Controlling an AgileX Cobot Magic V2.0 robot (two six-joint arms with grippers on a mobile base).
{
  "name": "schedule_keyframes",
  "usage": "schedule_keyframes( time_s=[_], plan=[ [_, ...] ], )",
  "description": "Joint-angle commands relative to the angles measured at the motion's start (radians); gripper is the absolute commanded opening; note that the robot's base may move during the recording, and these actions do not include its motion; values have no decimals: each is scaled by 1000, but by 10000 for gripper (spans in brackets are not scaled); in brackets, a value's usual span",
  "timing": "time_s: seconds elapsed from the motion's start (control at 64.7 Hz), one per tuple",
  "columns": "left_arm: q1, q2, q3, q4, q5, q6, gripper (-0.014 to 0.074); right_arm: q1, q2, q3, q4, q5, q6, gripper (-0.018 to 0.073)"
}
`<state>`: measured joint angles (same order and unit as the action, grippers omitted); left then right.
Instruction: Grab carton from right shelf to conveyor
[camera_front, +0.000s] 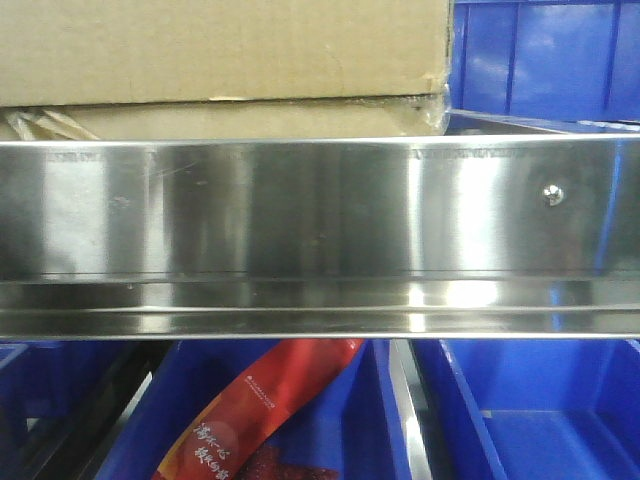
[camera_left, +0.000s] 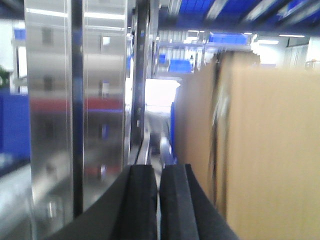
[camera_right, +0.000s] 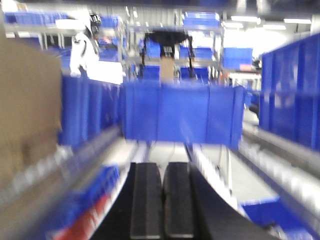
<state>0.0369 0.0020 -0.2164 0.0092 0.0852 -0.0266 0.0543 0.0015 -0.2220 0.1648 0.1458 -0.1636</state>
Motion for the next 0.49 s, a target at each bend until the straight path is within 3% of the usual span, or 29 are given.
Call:
schedule_keyframes(
  time_s=[0.0,0.124,0.216,0.355,0.479],
  plan=[
    [0,35,-138,28,91,2,71,-2,18,-134,7,108,-4,-77],
    [0,135,-301,30,229,2,251,0,84,-273,23,187,-4,0],
    [0,213,-388,30,268,2,388,0,146,-344,34,187,-4,195],
    [0,312,-465,28,273,2,520,0,222,-385,34,170,-4,571],
    [-46,383,-535,20,305,2,561,0,268,-388,41,112,-4,568]
  ],
)
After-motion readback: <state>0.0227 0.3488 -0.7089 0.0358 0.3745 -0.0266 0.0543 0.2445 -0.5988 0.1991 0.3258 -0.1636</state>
